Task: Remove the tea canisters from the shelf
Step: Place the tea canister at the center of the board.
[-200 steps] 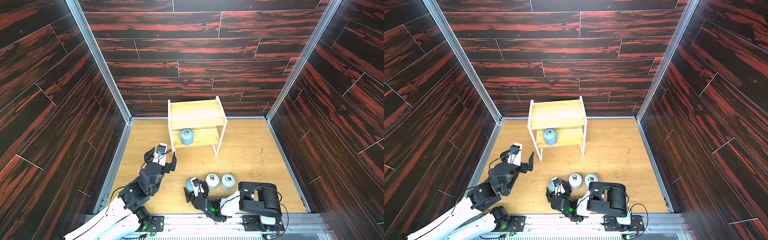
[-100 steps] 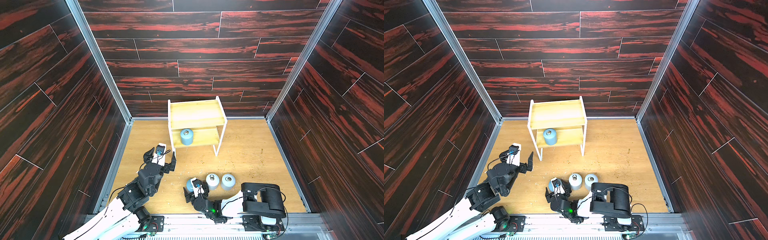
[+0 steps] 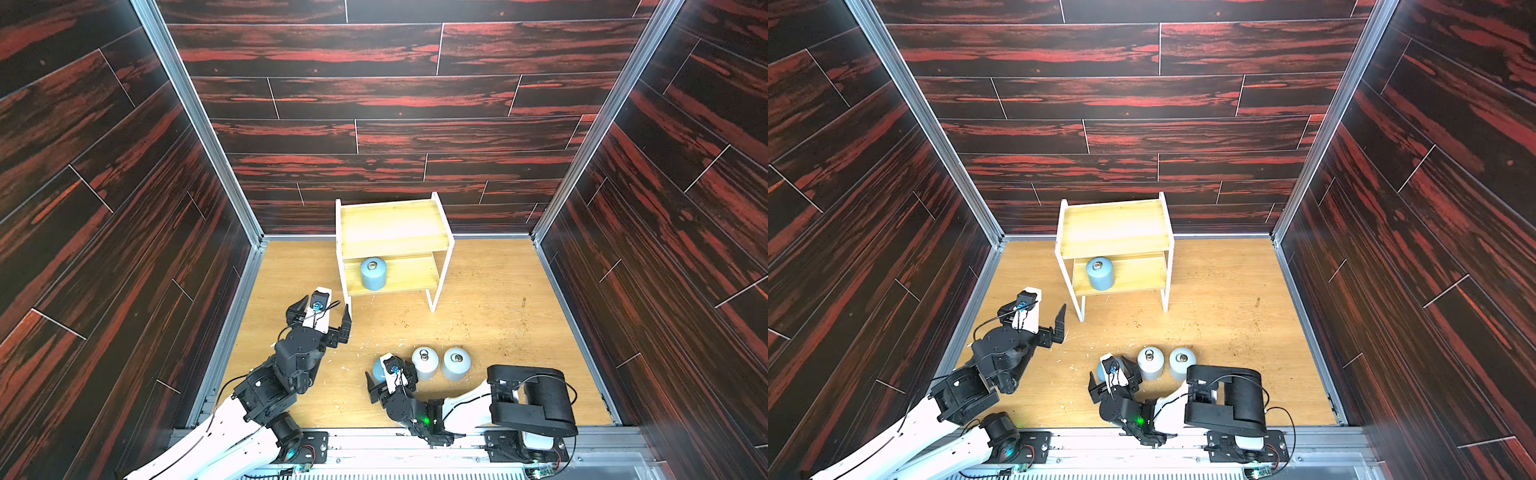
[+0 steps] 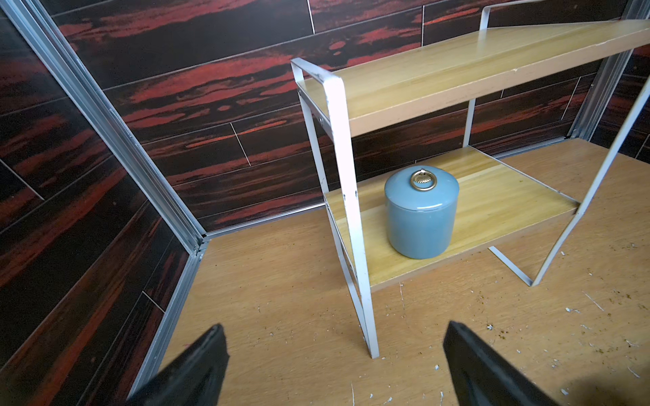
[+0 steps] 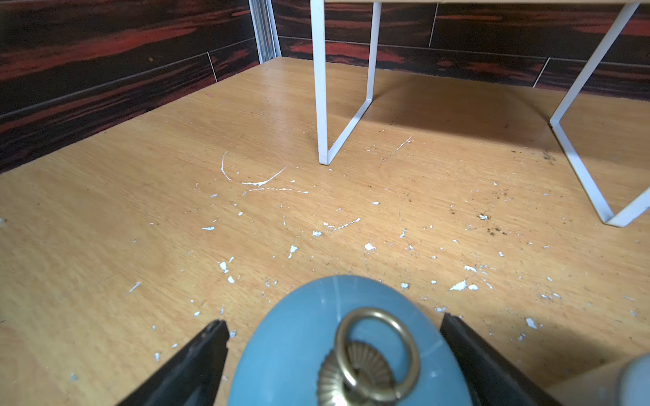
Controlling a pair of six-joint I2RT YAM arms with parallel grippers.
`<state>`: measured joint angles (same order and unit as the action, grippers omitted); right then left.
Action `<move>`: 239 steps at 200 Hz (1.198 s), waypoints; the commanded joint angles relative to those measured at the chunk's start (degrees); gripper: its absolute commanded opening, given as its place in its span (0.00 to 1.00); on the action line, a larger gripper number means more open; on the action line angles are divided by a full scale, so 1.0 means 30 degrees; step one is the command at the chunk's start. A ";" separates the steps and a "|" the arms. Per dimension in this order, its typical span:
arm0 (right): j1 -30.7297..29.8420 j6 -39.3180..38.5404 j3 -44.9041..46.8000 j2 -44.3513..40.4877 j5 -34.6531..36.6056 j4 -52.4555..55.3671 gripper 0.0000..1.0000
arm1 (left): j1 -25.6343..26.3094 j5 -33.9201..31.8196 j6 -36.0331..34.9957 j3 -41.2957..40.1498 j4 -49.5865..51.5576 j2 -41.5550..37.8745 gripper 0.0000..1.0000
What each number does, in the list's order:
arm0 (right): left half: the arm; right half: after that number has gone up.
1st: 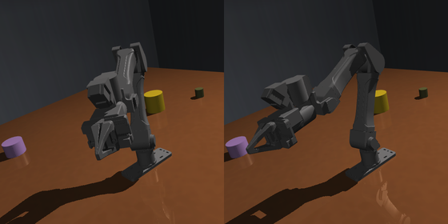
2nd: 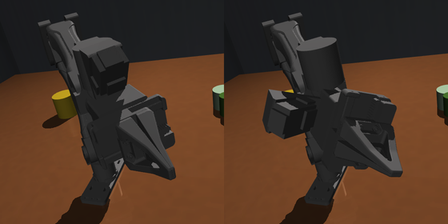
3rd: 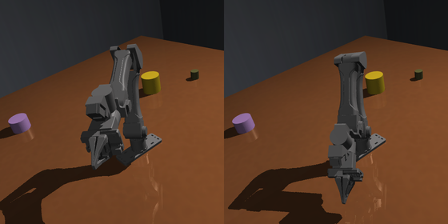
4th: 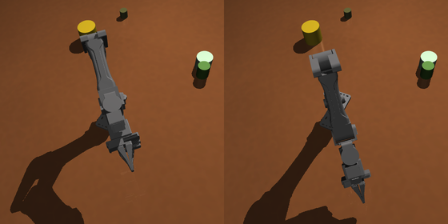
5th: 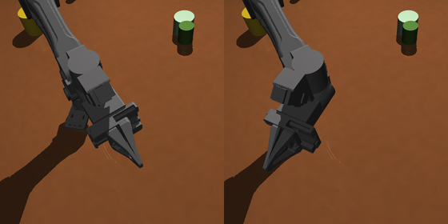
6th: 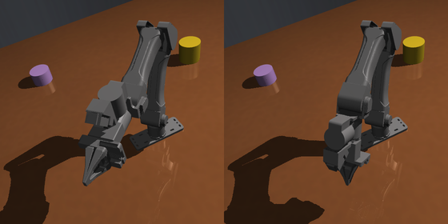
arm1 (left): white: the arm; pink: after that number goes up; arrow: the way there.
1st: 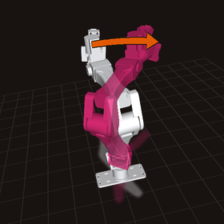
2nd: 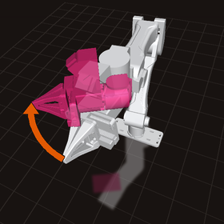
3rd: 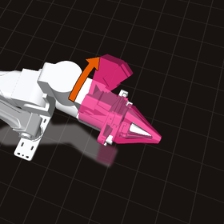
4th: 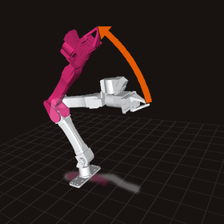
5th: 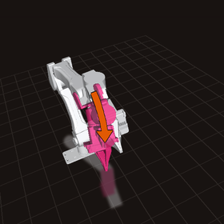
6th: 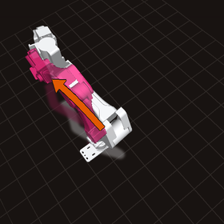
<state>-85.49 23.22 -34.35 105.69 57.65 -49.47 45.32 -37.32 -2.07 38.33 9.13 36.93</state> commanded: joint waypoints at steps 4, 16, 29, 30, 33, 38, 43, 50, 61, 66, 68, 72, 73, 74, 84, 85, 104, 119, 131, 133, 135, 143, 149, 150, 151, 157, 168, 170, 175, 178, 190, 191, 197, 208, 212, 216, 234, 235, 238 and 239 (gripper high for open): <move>-0.0110 -0.0358 -0.0299 -0.0597 0.0526 0.0136 0.98 | -0.0079 0.0165 0.0065 0.0057 0.0122 -0.0158 1.00; -0.0114 -0.0457 -0.0324 -0.0631 0.0561 0.0141 0.98 | -0.0093 0.0179 0.0095 0.0086 0.0100 -0.0122 1.00; -0.0109 -0.0613 -0.0384 -0.0693 0.0533 0.0137 0.98 | -0.0097 0.0194 0.0099 0.0085 0.0066 -0.0076 1.00; -0.0102 -0.0632 -0.0385 -0.0705 0.0517 0.0126 0.98 | -0.0087 0.0194 0.0101 0.0086 0.0065 -0.0084 1.00; -0.0097 -0.0627 -0.0386 -0.0716 0.0525 0.0130 0.98 | -0.0093 0.0183 0.0095 0.0075 0.0057 -0.0088 1.00; -0.0107 -0.0704 -0.0397 -0.0738 0.0525 0.0125 0.98 | -0.0064 0.0190 0.0099 0.0084 0.0021 -0.0045 1.00; -0.0099 -0.0737 -0.0442 -0.0749 0.0534 0.0126 0.98 | -0.0090 0.0219 0.0102 0.0069 0.0034 -0.0062 1.00; -0.0097 -0.0785 -0.0470 -0.0799 0.0568 0.0135 0.98 | -0.0078 0.0223 0.0102 0.0086 0.0027 -0.0056 1.00; -0.0091 -0.0904 -0.0473 -0.0863 0.0581 0.0052 0.98 | -0.0079 0.0232 0.0087 0.0113 0.0034 -0.0063 1.00; -0.0077 -0.0969 -0.0469 -0.0907 0.0584 0.0048 0.98 | -0.0081 0.0252 0.0102 0.0095 0.0020 -0.0036 1.00; -0.0069 -0.0994 -0.0488 -0.0934 0.0573 0.0054 0.98 | -0.0078 0.0245 0.0095 0.0110 0.0031 -0.0034 1.00; -0.0074 -0.1052 -0.0503 -0.0946 0.0562 0.0052 0.98 | -0.0085 0.0274 0.0084 0.0108 0.0031 -0.0034 1.00; -0.0070 -0.1056 -0.0503 -0.0964 0.0561 0.0054 0.98 | -0.0081 0.0278 0.0079 0.0111 0.0032 -0.0034 1.00; -0.0069 -0.1074 -0.0518 -0.0973 0.0575 0.0055 0.98 | -0.0079 0.0280 0.0091 0.0099 0.0033 -0.0034 1.00; -0.0095 -0.1203 -0.0551 -0.1026 0.0546 0.0056 0.98 | -0.0093 0.0300 0.0103 0.0087 0.0020 0.0010 1.00; -0.0095 -0.1205 -0.0571 -0.1018 0.0568 0.0085 0.98 | -0.0085 0.0320 0.0103 0.0086 0.0012 0.0003 1.00; -0.0077 -0.1434 -0.0650 -0.1195 0.0601 0.0173 0.98 | -0.0078 0.0395 0.0181 0.0071 0.0034 0.0053 1.00; -0.0010 -0.1584 -0.0679 -0.1449 0.0569 0.0241 0.98 | -0.0078 0.0482 0.0187 0.0108 0.0033 0.0114 1.00; 0.0078 -0.1714 -0.0736 -0.1656 0.0449 0.0270 0.98 | -0.0100 0.0538 0.0216 0.0116 0.0001 0.0186 1.00; 0.0101 -0.1737 -0.0760 -0.1678 0.0422 0.0285 0.98 | -0.0091 0.0544 0.0219 0.0130 0.0004 0.0197 1.00; 0.0107 -0.1758 -0.0765 -0.1727 0.0401 0.0274 0.98 | -0.0081 0.0545 0.0241 0.0163 0.0005 0.0214 1.00; 0.0164 -0.1893 -0.0825 -0.1823 0.0339 0.0295 0.98 | -0.0078 0.0569 0.0267 0.0192 -0.0024 0.0256 1.00; 0.0217 -0.1990 -0.0880 -0.1881 0.0297 0.0346 0.98 | -0.0077 0.0590 0.0304 0.0162 -0.0039 0.0288 1.00; 0.0222 -0.1994 -0.0897 -0.1915 0.0282 0.0347 0.98 | -0.0077 0.0597 0.0306 0.0168 -0.0046 0.0288 1.00; 0.0239 -0.1997 -0.0905 -0.1917 0.0274 0.0362 0.99 | -0.0077 0.0601 0.0292 0.0171 -0.0050 0.0303 1.00; 0.0266 -0.2121 -0.0964 -0.2003 0.0239 0.0406 0.98 | -0.0086 0.0635 0.0332 0.0172 -0.0081 0.0336 1.00; 0.0356 -0.2228 -0.1030 -0.2188 0.0181 0.0508 0.98 | -0.0090 0.0763 0.0417 0.0176 -0.0109 0.0402 1.00; 0.0369 -0.2276 -0.1053 -0.2228 0.0172 0.0520 0.98 | -0.0081 0.0791 0.0445 0.0174 -0.0111 0.0427 1.00; 0.0396 -0.2343 -0.1060 -0.2309 0.0149 0.0554 0.98 | -0.0102 0.0851 0.0473 0.0174 -0.0138 0.0477 1.00; 0.0442 -0.2393 -0.1086 -0.2389 0.0131 0.0579 0.98 | -0.0106 0.0902 0.0508 0.0174 -0.0134 0.0506 1.00; 0.0586 -0.2584 -0.1090 -0.2768 0.0104 0.0688 0.98 | -0.0103 0.1089 0.0677 0.0180 -0.0225 0.0660 1.00; 0.0597 -0.2614 -0.1104 -0.2798 0.0112 0.0709 0.98 | -0.0090 0.1125 0.0683 0.0177 -0.0242 0.0679 1.00; 0.0727 -0.2644 -0.1119 -0.3050 0.0078 0.0896 0.98 | -0.0084 0.1257 0.0757 0.0157 -0.0299 0.0774 1.00; 0.0994 -0.2809 -0.1104 -0.3606 0.0029 0.1226 0.98 | -0.0083 0.1568 0.0962 0.0130 -0.0481 0.0996 1.00; 0.1140 -0.2859 -0.1091 -0.3815 -0.0039 0.1345 0.98 | -0.0080 0.1646 0.1072 0.0131 -0.0542 0.1087 1.00; 0.1261 -0.2917 -0.1090 -0.4057 -0.0095 0.1484 0.98 | -0.0098 0.1750 0.1126 0.0125 -0.0652 0.1183 1.00; 0.1968 -0.3320 -0.1002 -0.5392 -0.0428 0.2167 0.98 | -0.0079 0.2263 0.1518 0.0114 -0.1112 0.1708 1.00; 0.2006 -0.3333 -0.1002 -0.5472 -0.0447 0.2210 0.98 | -0.0078 0.2298 0.1528 0.0115 -0.1139 0.1745 1.00; 0.2148 -0.3385 -0.1002 -0.5729 -0.0537 0.2357 0.98 | -0.0078 0.2365 0.1584 0.0104 -0.1211 0.1855 1.00; 0.2213 -0.3410 -0.1002 -0.5816 -0.0575 0.2422 0.98 | -0.0092 0.2393 0.1620 0.0095 -0.1218 0.1892 1.00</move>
<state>-81.36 15.14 -36.71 93.32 57.10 -45.17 45.32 -32.84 0.71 38.33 7.90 40.99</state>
